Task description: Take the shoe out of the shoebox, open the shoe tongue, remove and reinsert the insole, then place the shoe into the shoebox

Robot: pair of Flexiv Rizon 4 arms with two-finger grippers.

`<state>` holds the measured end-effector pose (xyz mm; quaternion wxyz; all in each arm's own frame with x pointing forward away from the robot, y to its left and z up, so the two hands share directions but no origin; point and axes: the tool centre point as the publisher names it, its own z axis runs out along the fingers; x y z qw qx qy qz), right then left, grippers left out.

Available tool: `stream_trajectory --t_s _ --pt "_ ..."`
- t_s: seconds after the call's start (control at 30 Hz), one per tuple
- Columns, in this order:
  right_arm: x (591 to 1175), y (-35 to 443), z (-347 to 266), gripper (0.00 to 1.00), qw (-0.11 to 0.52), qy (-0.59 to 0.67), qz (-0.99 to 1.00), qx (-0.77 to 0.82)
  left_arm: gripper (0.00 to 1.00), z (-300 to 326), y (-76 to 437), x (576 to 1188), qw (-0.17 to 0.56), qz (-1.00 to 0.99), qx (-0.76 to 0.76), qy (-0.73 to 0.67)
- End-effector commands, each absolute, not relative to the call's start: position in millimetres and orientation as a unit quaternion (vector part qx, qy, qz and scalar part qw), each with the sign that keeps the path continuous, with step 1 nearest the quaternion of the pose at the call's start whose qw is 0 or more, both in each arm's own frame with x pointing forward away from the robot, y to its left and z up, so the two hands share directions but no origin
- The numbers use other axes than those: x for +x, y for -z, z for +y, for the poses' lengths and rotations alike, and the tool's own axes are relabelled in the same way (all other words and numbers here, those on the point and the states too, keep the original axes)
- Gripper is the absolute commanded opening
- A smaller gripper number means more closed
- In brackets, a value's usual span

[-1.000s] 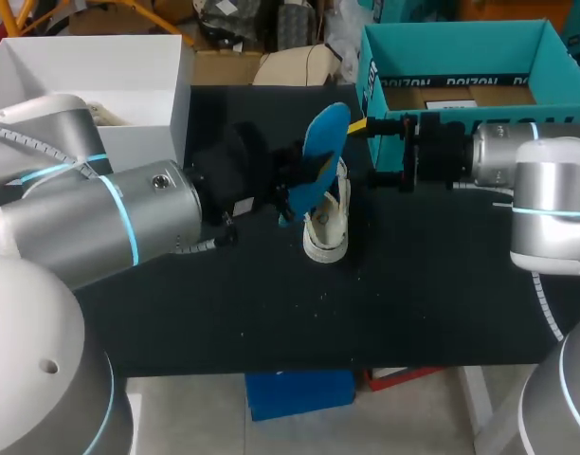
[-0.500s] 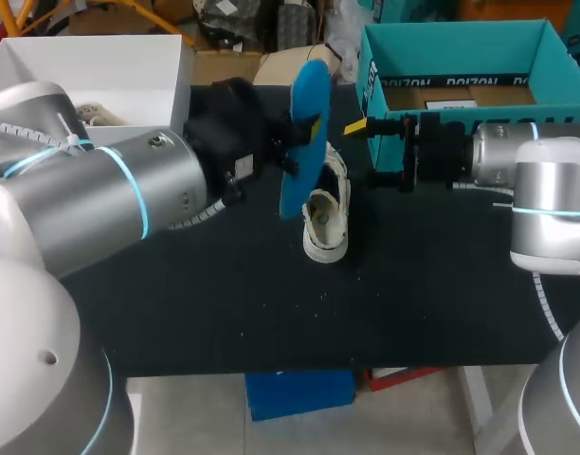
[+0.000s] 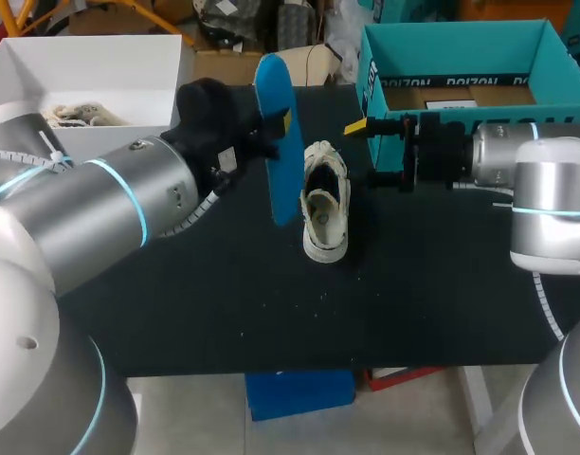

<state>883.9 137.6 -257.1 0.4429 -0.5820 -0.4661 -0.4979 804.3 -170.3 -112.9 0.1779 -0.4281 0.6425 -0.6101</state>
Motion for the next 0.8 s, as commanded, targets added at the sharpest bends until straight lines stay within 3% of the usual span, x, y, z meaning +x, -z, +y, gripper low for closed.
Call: stream_trajectory --t_s 0.03,0.8 --pt "884 257 139 1.0 0.442 0.498 -0.465 -0.583 0.0 -154 115 800 0.168 0.624 -0.464 0.606" --pt "884 257 139 1.0 0.442 0.498 -0.465 -0.583 0.0 -149 105 795 0.195 0.633 -0.422 0.619"
